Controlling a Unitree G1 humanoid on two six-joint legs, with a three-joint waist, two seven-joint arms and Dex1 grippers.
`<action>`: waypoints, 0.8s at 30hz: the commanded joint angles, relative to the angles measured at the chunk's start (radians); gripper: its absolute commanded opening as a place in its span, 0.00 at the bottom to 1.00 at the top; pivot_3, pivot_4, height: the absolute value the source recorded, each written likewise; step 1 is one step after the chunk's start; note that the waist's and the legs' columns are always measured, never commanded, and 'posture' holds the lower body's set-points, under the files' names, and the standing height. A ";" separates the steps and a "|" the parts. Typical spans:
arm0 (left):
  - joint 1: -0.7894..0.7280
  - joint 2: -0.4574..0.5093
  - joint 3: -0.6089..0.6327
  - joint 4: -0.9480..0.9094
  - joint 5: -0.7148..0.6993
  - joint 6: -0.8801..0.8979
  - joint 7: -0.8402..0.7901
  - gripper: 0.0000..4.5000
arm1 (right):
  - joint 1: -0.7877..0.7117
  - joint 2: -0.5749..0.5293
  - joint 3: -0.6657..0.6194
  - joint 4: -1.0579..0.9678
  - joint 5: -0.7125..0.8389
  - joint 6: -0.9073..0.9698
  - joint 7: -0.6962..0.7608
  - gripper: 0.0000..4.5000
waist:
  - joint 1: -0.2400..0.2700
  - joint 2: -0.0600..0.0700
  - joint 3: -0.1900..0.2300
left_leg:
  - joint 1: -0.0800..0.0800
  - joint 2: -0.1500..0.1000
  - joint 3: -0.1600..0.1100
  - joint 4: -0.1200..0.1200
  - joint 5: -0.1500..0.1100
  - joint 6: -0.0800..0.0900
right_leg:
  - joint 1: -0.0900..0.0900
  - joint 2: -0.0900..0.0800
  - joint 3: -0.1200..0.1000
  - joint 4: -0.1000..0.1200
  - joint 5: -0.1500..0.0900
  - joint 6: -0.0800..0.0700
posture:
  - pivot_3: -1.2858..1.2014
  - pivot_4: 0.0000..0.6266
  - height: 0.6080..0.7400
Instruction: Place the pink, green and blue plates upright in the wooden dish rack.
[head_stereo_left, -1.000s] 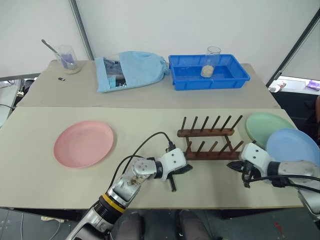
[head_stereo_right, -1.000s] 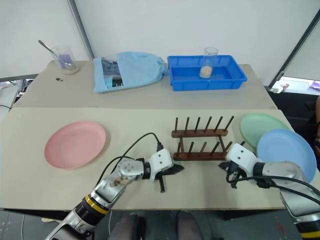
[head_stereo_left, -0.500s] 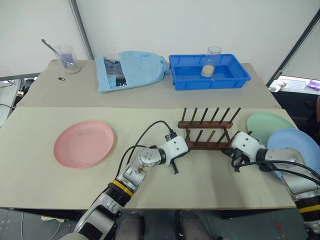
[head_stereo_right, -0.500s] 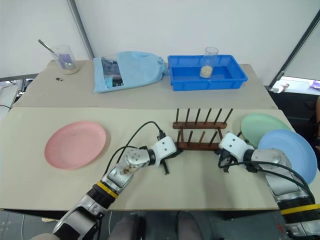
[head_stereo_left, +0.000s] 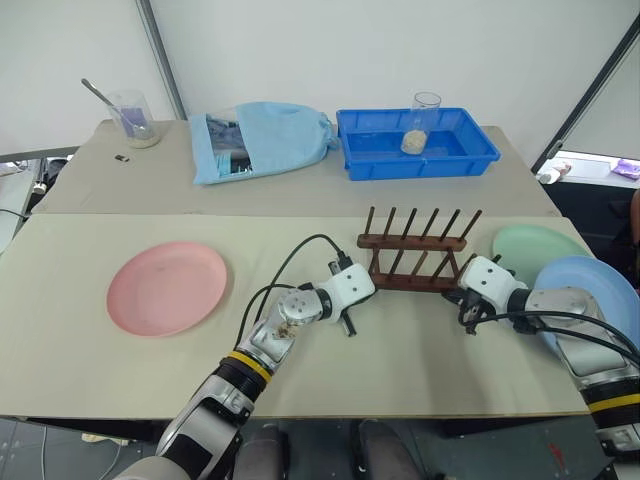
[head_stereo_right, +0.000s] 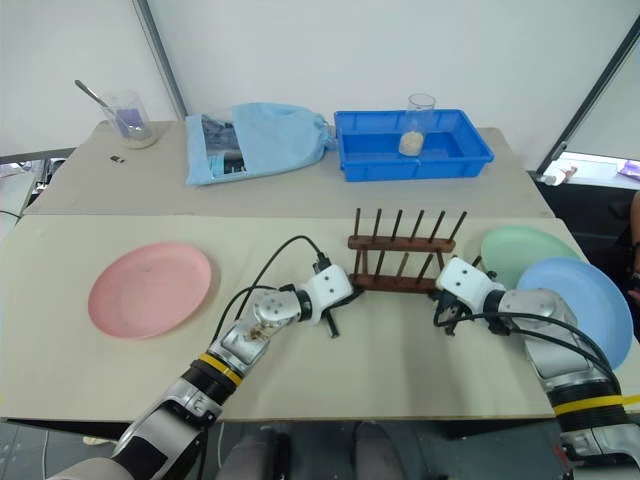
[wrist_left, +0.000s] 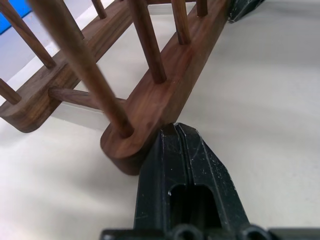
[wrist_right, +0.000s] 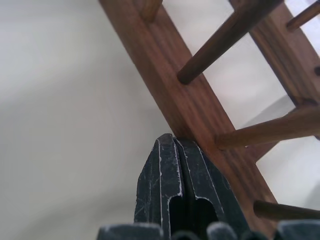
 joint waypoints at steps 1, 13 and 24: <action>-0.021 -0.008 0.010 0.012 0.014 -0.021 0.009 0.00 | -0.037 0.005 -0.006 0.014 -0.014 -0.038 -0.019 0.01 | -0.002 0.000 0.000 | 0.000 0.000 0.000 0.000 0.000 0.000 | 0.000 0.000 0.000 0.000 0.000 0.000 | 0.52 0.24 1.00; -0.004 0.035 0.046 -0.053 -0.031 -0.015 -0.053 0.00 | 0.031 -0.032 -0.045 -0.128 0.058 0.018 0.064 0.01 | -0.004 0.000 0.000 | 0.000 0.000 0.000 0.000 0.000 0.000 | 0.000 0.000 0.000 0.000 0.000 0.001 | 0.52 0.24 1.00; 0.416 0.274 0.460 -0.828 -0.343 0.370 -0.037 1.00 | 0.107 -0.098 -0.153 -0.535 0.345 0.186 0.212 0.65 | -0.010 0.001 0.000 | 0.001 0.003 -0.001 -0.003 0.000 0.000 | -0.002 0.001 0.001 0.001 -0.001 -0.001 | 0.52 0.24 1.00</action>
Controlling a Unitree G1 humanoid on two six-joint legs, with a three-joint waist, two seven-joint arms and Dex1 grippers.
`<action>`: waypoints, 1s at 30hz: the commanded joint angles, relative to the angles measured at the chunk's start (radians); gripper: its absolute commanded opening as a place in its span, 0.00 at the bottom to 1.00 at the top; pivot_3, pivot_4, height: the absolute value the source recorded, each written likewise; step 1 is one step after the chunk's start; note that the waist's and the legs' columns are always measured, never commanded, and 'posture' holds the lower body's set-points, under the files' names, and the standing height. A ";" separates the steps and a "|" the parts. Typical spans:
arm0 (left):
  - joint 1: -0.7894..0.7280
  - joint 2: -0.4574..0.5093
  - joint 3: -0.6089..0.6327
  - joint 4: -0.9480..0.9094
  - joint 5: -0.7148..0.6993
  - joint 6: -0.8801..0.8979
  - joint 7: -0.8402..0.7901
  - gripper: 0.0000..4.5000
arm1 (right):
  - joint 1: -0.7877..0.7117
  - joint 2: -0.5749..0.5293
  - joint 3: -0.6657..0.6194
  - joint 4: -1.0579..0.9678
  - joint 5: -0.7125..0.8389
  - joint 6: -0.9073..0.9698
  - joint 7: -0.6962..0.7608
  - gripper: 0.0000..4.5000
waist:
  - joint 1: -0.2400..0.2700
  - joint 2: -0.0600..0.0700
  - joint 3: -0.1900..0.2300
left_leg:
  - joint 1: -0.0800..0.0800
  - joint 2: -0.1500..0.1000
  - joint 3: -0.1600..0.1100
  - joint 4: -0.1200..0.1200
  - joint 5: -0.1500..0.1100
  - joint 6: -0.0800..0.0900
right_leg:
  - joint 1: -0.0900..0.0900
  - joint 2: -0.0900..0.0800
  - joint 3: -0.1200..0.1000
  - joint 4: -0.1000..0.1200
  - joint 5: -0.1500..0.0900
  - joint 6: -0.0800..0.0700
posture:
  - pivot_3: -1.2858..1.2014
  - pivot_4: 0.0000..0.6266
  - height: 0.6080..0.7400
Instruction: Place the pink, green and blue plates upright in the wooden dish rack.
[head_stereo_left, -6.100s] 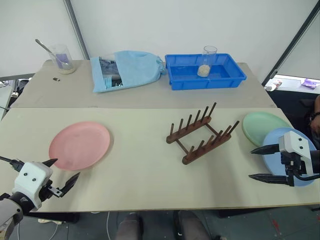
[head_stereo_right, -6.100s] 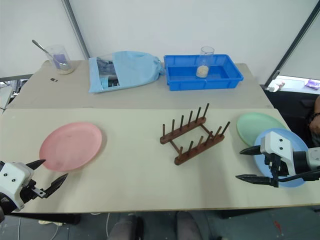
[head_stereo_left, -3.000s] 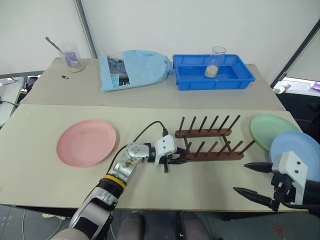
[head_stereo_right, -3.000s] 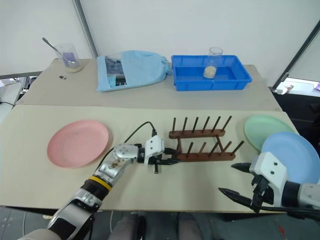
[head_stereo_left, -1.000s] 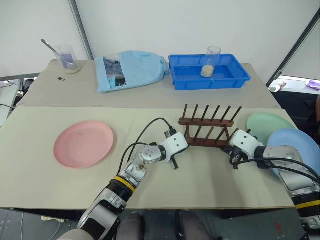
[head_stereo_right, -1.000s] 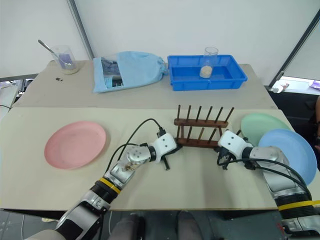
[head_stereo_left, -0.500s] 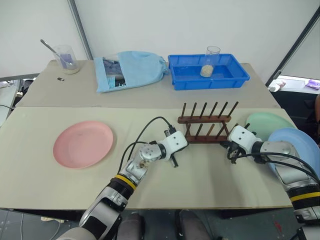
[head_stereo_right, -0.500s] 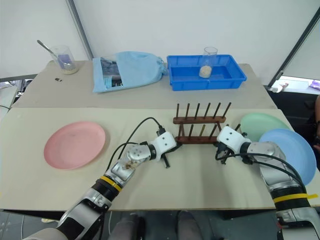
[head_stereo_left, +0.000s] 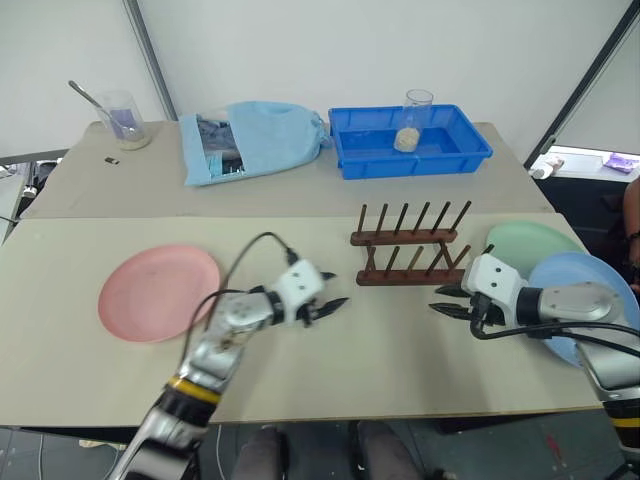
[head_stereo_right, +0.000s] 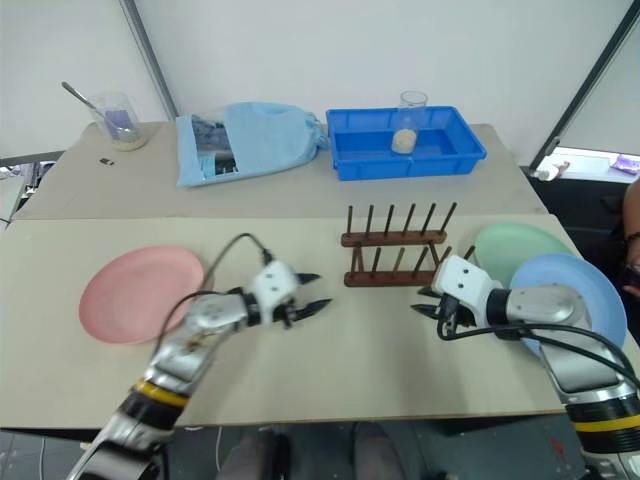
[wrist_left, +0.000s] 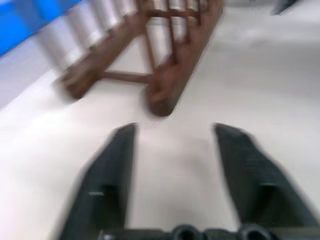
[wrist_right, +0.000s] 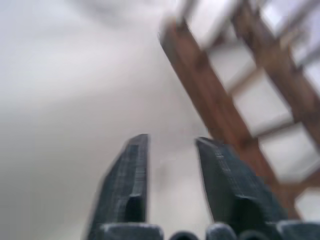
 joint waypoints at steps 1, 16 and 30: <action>0.104 -0.011 0.226 -0.243 -0.110 0.154 0.137 1.00 | -0.028 0.005 -0.040 -0.106 0.100 0.015 0.028 0.73 | 0.003 0.000 0.000 | 0.000 0.000 0.000 0.000 0.000 0.000 | 0.000 0.000 0.000 0.000 0.000 0.000 | 0.52 0.24 1.00; 0.159 -0.226 0.862 -0.387 -0.355 0.714 0.687 1.00 | -0.371 0.165 0.146 0.035 0.180 0.029 0.145 0.80 | 0.006 -0.004 0.002 | 0.009 -0.001 0.000 0.001 0.000 -0.001 | 0.009 -0.001 -0.003 0.000 -0.003 -0.007 | 0.52 0.24 1.00; 0.136 -0.286 0.944 -0.402 -0.417 0.607 0.834 1.00 | -0.450 0.210 0.174 0.090 0.156 0.025 0.143 0.80 | 0.005 -0.005 0.003 | 0.008 -0.001 -0.001 -0.003 0.000 -0.001 | 0.007 -0.001 -0.005 -0.001 -0.002 -0.014 | 0.52 0.24 1.00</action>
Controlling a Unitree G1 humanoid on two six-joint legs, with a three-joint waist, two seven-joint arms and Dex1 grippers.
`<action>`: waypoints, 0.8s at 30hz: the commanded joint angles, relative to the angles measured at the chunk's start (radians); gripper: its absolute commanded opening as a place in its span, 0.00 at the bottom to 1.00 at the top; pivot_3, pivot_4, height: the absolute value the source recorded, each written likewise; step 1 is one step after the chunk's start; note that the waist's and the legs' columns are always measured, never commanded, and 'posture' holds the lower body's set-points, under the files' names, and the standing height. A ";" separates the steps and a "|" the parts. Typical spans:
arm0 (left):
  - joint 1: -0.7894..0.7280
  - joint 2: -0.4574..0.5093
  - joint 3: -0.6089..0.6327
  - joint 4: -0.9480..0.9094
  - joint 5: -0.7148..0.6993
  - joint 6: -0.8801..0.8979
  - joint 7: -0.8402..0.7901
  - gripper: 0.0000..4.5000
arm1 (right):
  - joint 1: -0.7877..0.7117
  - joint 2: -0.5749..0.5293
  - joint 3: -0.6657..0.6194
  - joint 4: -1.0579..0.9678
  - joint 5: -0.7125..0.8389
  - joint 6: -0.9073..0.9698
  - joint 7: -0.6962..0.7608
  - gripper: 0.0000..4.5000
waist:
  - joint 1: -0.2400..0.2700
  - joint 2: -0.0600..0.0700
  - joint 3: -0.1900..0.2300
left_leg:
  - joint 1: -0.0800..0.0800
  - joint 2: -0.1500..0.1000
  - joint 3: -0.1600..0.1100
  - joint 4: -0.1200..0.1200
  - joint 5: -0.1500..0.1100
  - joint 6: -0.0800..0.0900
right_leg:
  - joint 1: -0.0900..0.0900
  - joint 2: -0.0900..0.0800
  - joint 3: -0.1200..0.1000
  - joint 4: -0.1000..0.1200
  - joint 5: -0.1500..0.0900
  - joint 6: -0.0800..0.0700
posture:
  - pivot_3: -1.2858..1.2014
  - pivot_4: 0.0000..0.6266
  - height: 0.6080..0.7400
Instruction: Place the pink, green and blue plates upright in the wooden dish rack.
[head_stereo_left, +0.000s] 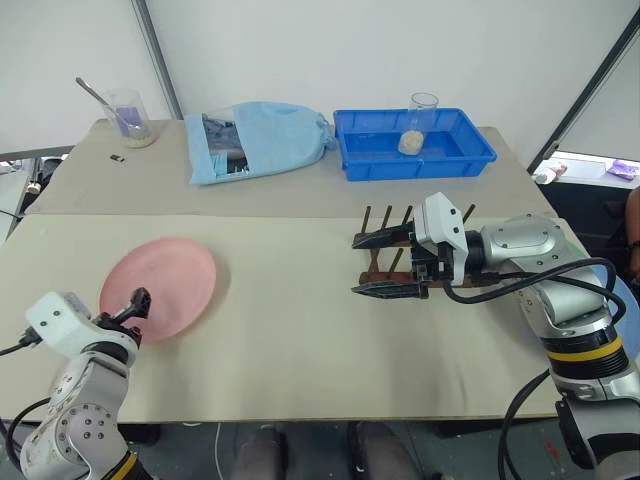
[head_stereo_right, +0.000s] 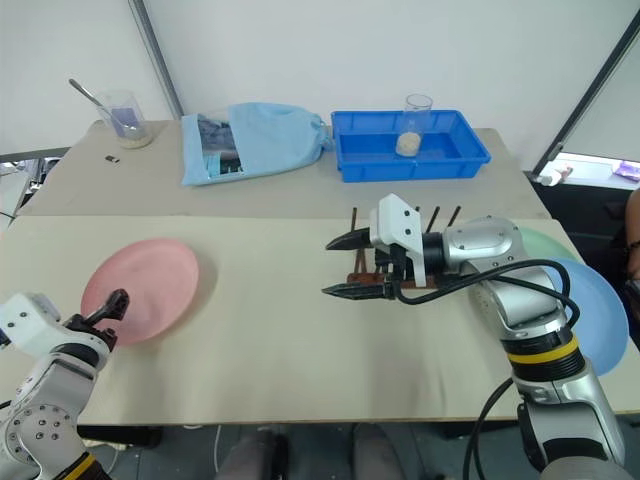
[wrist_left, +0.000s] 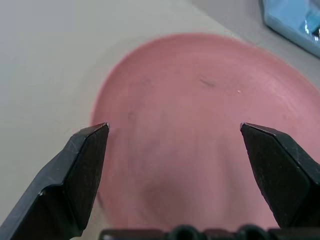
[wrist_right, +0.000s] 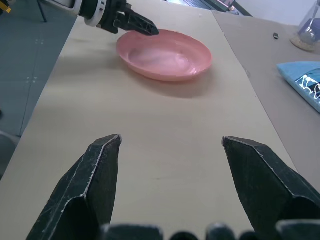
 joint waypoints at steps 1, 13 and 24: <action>0.017 0.030 -0.018 -0.050 0.011 -0.078 0.009 1.00 | -0.006 -0.005 -0.014 -0.009 -0.004 -0.022 -0.001 0.80 | 0.000 0.000 0.000 | 0.000 0.000 0.000 0.000 0.000 0.000 | 0.000 0.000 0.000 0.000 0.000 0.000 | 0.52 0.24 1.00; 0.009 -0.032 0.028 0.001 -0.060 -0.052 0.185 1.00 | -0.036 0.017 -0.011 0.002 0.007 -0.021 0.020 0.80 | 0.000 -0.001 0.000 | 0.000 0.000 0.000 0.000 0.000 0.000 | 0.000 0.000 0.000 0.000 -0.002 0.002 | 0.52 0.24 1.00; -0.024 -0.054 -0.065 0.078 -0.080 -0.042 0.250 0.72 | -0.058 0.051 0.003 0.005 -0.010 -0.031 0.009 0.81 | 0.001 -0.001 0.001 | -0.001 0.000 0.000 0.000 0.000 0.000 | -0.001 -0.001 -0.001 0.000 -0.001 0.001 | 0.52 0.24 1.00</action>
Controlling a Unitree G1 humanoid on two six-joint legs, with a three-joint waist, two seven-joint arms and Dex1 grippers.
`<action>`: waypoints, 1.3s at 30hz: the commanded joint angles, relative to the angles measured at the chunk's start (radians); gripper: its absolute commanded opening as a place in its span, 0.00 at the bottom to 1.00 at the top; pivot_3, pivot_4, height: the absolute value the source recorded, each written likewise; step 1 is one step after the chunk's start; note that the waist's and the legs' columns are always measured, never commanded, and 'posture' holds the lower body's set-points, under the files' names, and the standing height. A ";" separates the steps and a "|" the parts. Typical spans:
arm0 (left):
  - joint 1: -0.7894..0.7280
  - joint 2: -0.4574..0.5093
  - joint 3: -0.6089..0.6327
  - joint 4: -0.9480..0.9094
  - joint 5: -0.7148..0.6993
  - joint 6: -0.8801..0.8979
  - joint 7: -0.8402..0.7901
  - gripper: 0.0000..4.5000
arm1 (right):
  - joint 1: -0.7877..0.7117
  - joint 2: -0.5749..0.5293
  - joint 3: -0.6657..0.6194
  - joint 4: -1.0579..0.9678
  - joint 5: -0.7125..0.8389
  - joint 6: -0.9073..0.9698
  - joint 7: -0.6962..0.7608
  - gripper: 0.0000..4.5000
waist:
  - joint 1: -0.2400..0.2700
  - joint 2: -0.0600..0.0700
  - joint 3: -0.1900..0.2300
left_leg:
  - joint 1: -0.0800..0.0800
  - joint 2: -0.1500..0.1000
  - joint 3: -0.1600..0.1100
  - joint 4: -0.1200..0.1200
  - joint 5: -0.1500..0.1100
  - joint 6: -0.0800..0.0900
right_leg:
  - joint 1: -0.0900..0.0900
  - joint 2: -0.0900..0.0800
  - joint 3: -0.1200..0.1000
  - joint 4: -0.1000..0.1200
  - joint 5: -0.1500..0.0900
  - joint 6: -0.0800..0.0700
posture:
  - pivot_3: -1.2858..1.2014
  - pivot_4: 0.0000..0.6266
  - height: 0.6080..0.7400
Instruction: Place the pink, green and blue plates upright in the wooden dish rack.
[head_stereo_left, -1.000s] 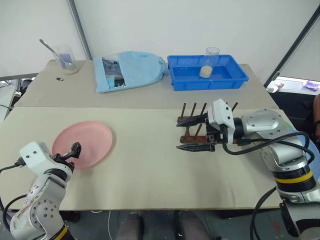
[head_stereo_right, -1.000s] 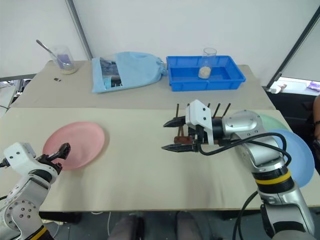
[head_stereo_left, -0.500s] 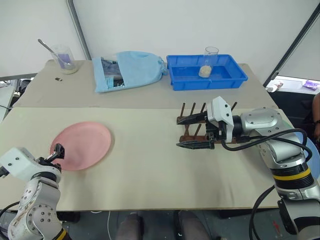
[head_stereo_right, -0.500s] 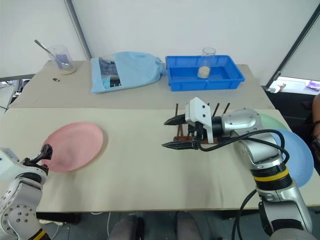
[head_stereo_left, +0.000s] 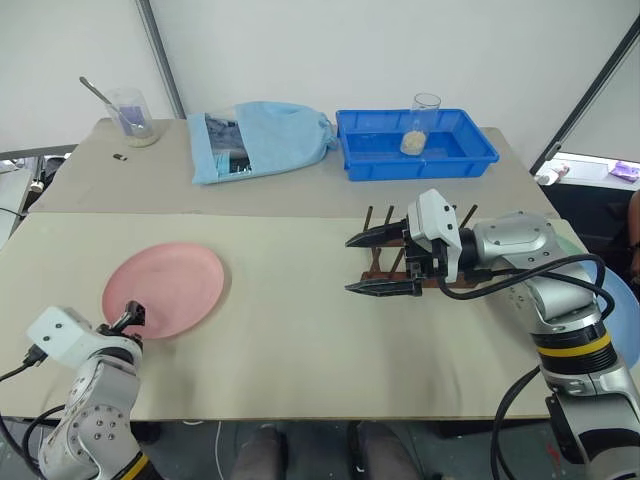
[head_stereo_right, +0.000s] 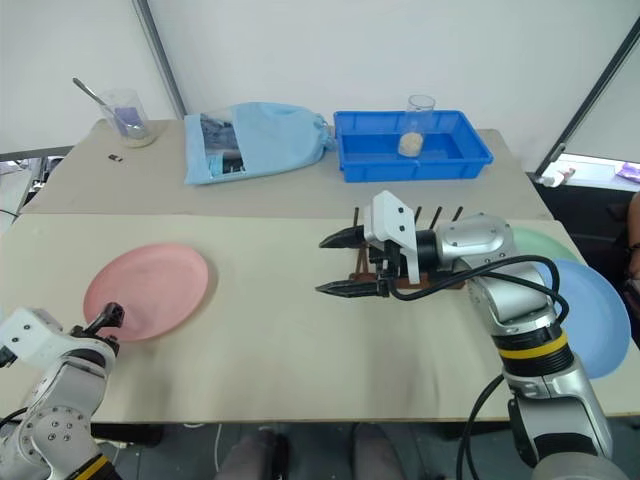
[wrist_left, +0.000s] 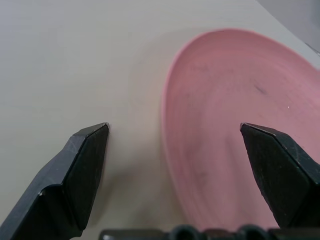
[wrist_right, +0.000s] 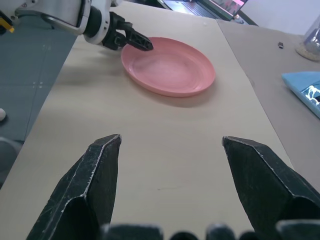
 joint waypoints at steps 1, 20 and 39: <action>-0.017 0.010 -0.024 0.016 -0.011 -0.004 0.015 0.62 | -0.031 0.004 -0.011 -0.014 -0.002 -0.027 -0.003 0.81 | -0.001 0.000 0.000 | 0.000 0.000 0.000 0.000 0.000 0.000 | 0.000 0.000 0.000 0.000 0.000 0.000 | 0.52 0.24 1.00; -0.337 0.051 -0.187 0.032 -0.043 -0.031 0.091 0.01 | -0.188 0.217 0.152 0.128 -0.309 -0.248 -0.230 0.81 | -0.002 0.000 0.000 | -0.007 0.000 -0.001 0.001 0.005 -0.007 | -0.006 0.001 -0.001 0.000 0.004 0.003 | 0.52 0.24 1.00; -0.496 0.065 -0.284 0.090 -0.051 0.035 0.139 0.00 | -0.347 0.369 0.364 0.558 -0.790 -0.654 -0.524 0.17 | -0.004 0.000 0.000 | -0.023 -0.001 -0.003 -0.004 0.006 -0.011 | -0.023 -0.001 -0.001 0.000 0.013 0.003 | 0.52 0.24 1.00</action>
